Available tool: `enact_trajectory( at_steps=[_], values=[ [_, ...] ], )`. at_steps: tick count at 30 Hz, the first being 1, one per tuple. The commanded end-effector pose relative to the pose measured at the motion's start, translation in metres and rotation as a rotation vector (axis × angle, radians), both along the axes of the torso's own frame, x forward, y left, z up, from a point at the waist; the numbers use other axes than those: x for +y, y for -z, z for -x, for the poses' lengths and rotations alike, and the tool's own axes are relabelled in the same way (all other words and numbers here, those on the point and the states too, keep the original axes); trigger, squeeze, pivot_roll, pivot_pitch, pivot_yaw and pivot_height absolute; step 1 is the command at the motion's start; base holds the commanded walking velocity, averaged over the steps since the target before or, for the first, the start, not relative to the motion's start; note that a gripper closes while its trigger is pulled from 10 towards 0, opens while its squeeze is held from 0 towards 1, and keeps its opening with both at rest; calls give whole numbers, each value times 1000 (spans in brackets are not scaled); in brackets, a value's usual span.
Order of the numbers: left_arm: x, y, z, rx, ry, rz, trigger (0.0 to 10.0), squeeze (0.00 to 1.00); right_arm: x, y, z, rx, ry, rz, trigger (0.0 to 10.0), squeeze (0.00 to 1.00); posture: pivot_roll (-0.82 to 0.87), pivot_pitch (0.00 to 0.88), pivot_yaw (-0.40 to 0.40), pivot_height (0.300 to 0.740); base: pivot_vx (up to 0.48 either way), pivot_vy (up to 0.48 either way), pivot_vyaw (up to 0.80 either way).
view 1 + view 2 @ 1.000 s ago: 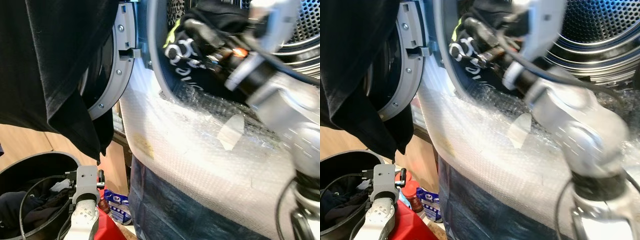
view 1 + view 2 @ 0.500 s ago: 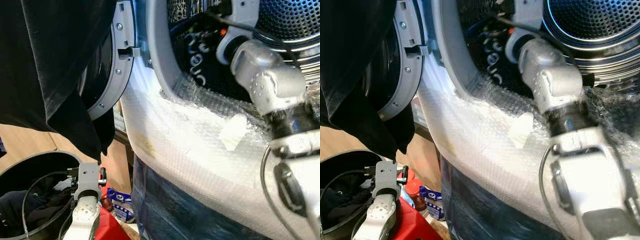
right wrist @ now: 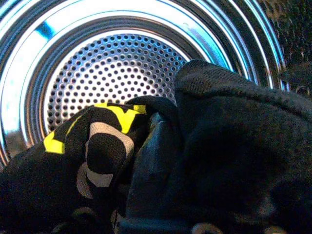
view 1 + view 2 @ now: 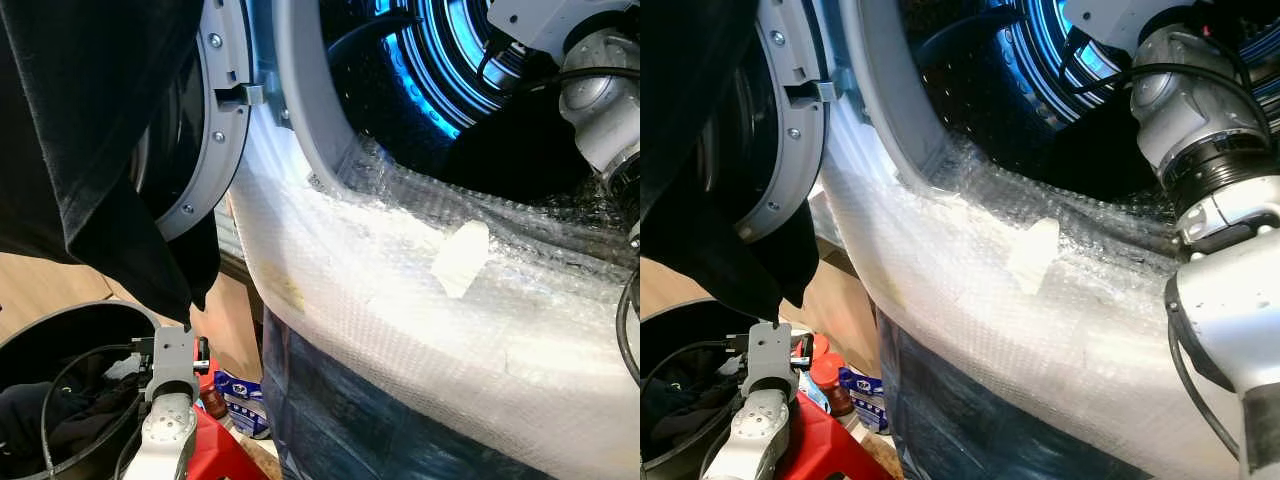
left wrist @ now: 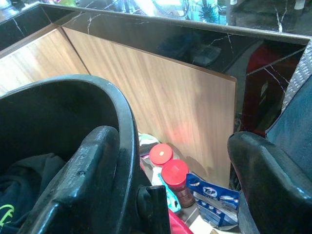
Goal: Clothes washing
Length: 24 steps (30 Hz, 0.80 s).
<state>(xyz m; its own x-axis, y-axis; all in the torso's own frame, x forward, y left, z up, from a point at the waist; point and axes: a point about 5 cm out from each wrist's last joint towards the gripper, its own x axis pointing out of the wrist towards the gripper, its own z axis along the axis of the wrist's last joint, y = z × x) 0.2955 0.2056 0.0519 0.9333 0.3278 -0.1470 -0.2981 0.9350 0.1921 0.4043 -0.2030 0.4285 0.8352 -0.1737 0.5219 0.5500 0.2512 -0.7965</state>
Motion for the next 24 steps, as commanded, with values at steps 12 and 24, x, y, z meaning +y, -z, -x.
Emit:
enact_trajectory(
  at_steps=[12,24],
  values=[
    [-1,-2,-1,-6,30,5,10000,0,0,8,-5,-11,-378,-950,10000,0,-70,0,25,740,0,0,0],
    [-1,-2,0,-1,41,8,10000,0,-4,14,-7,3,-368,-962,10000,1000,-57,0,23,740,0,0,0]
  ],
)
